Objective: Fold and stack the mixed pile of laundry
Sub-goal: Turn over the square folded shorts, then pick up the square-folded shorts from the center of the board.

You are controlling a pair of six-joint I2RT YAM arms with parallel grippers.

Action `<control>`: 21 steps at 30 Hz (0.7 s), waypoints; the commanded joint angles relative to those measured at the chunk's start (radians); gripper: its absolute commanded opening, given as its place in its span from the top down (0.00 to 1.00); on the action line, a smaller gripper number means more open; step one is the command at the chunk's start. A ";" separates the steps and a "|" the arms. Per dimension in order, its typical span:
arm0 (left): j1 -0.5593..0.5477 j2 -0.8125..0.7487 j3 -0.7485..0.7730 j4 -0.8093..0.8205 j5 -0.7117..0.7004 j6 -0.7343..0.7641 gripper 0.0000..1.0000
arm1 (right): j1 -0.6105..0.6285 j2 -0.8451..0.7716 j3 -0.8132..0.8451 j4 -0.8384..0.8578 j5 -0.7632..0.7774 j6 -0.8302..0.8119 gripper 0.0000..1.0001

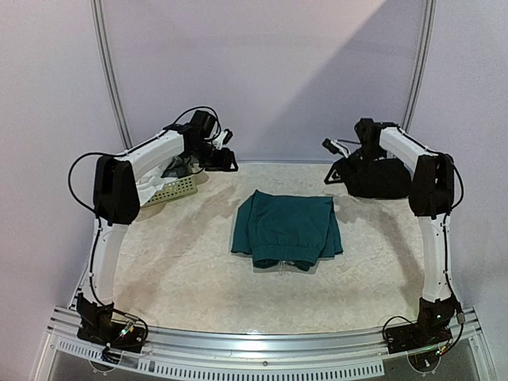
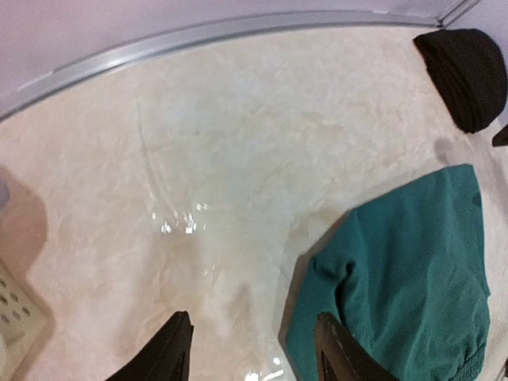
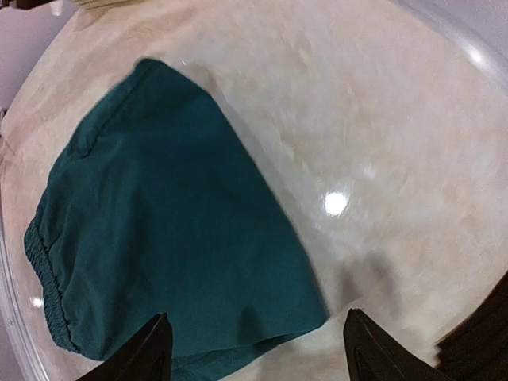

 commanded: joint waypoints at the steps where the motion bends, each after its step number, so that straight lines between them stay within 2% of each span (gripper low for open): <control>1: -0.108 -0.249 -0.245 0.182 -0.113 -0.057 0.47 | 0.015 -0.183 -0.320 0.152 0.057 0.146 0.24; 6: -0.188 -0.422 -0.524 0.250 -0.095 -0.035 0.46 | 0.006 -0.324 -0.605 0.230 0.101 0.238 0.22; 11: -0.252 -0.448 -0.661 0.250 -0.071 -0.025 0.47 | -0.002 -0.392 -0.795 0.299 0.113 0.377 0.21; 17: -0.262 -0.409 -0.758 0.343 -0.036 -0.069 0.48 | -0.002 -0.372 -0.846 0.376 0.186 0.500 0.21; 21: -0.264 -0.369 -0.763 0.390 -0.018 -0.093 0.49 | 0.005 -0.337 -0.845 0.415 0.147 0.593 0.21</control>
